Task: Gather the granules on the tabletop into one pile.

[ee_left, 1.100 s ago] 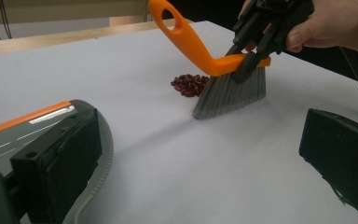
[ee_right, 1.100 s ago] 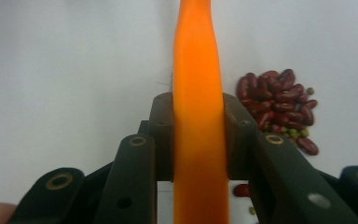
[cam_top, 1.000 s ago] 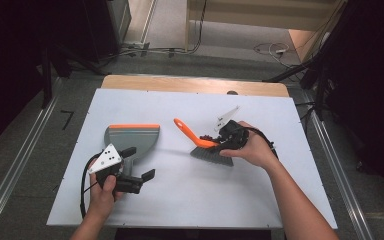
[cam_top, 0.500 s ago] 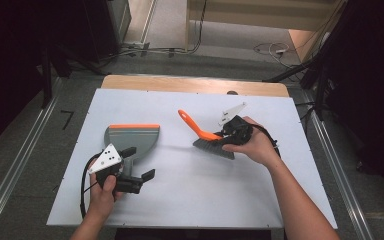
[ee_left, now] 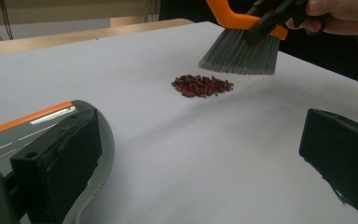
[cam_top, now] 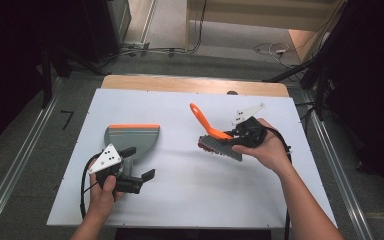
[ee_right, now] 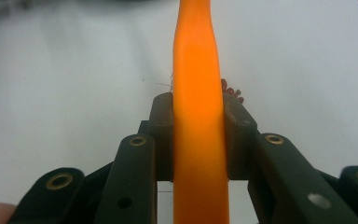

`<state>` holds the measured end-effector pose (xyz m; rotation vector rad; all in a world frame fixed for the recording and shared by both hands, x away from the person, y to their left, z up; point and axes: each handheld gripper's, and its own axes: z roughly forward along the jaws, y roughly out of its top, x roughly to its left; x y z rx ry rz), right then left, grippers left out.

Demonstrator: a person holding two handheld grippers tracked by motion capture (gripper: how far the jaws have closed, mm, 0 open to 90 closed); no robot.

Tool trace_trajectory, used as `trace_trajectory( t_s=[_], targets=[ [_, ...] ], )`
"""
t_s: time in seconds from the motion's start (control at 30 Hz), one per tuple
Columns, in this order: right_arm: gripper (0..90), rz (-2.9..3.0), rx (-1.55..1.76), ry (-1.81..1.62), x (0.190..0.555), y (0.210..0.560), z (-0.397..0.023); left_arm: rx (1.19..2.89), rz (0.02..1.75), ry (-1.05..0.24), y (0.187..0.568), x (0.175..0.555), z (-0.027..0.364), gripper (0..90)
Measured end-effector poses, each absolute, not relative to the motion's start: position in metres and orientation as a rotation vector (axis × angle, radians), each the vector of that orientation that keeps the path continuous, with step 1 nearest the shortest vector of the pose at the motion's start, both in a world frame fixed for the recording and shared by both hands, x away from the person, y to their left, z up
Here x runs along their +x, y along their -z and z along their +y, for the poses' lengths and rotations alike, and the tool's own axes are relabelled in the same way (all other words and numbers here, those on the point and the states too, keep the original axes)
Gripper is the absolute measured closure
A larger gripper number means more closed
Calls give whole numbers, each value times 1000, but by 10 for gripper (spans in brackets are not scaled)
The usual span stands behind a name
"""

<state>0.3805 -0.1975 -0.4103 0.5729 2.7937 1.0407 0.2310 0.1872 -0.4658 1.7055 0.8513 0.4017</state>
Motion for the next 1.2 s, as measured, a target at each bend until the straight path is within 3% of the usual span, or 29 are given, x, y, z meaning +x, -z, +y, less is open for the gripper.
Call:
trace_trajectory(
  t_s=[0.87, 1.2],
  targets=[
    [687, 2540, 1093, -1282, 316, 438, -303, 1704, 851, -421, 464, 229, 188, 0],
    [687, 2483, 1208, -1306, 307, 451, -340, 1709, 849, -424, 465, 230, 187, 0]
  ],
)
